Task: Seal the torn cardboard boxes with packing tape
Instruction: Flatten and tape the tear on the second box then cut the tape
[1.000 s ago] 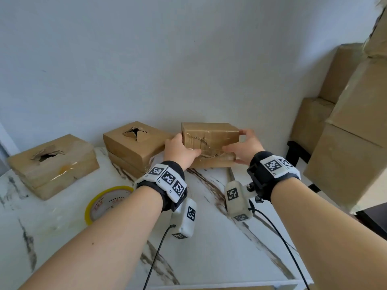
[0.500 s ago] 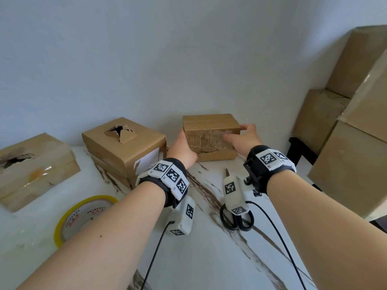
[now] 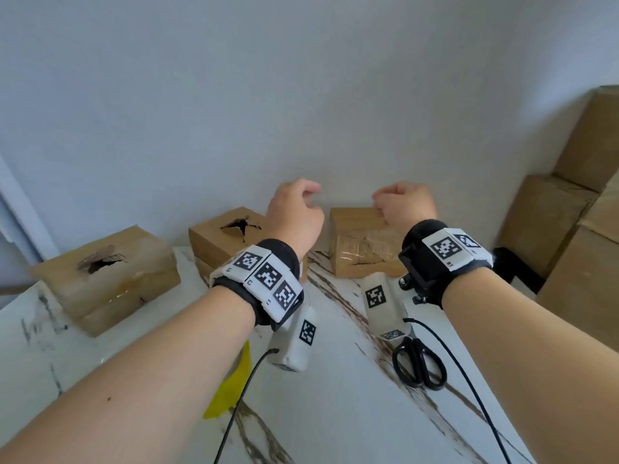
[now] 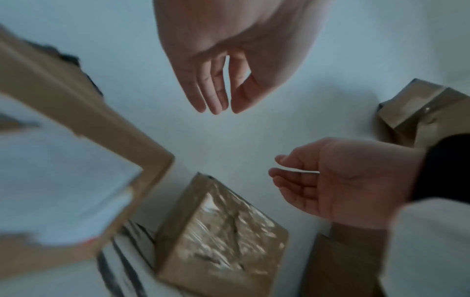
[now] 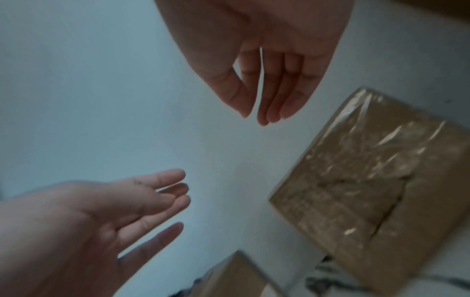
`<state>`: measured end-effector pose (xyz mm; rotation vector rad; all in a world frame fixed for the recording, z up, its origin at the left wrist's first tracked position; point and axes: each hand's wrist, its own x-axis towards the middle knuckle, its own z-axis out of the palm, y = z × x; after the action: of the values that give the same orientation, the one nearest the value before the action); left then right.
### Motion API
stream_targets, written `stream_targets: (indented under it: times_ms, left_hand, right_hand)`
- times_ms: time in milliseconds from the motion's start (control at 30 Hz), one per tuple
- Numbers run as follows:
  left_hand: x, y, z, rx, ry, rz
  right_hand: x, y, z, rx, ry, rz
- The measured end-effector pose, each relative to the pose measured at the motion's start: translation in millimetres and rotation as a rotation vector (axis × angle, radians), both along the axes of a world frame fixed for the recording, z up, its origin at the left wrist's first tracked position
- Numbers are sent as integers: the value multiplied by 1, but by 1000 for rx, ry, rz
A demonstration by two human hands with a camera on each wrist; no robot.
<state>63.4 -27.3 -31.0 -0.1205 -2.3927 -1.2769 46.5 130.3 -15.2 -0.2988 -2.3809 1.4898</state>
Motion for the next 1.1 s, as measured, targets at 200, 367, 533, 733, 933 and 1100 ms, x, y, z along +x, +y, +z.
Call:
stream_targets:
  times_ms: [200,367,533,733,933,1100]
  left_hand:
    - [-10,-88,-8,6,-144,261]
    - [-5,-132,-20,74,-333,316]
    - [-1,-147,-25,144,-423,218]
    - [0,-150,-28,171,-495,145]
    - [0,-145,-31,164,-512,192]
    - [6,-133,-23,115,-505,159]
  right_hand:
    - [9,-75,-13,126,-308,298]
    - [14,-114,-30,156,-375,299]
    - [19,-121,-38,171,-416,288]
    - [29,-106,-38,272,-383,305]
    - [38,-99,-43,26,-388,358]
    - [40,-94,-32,-95,-399,310]
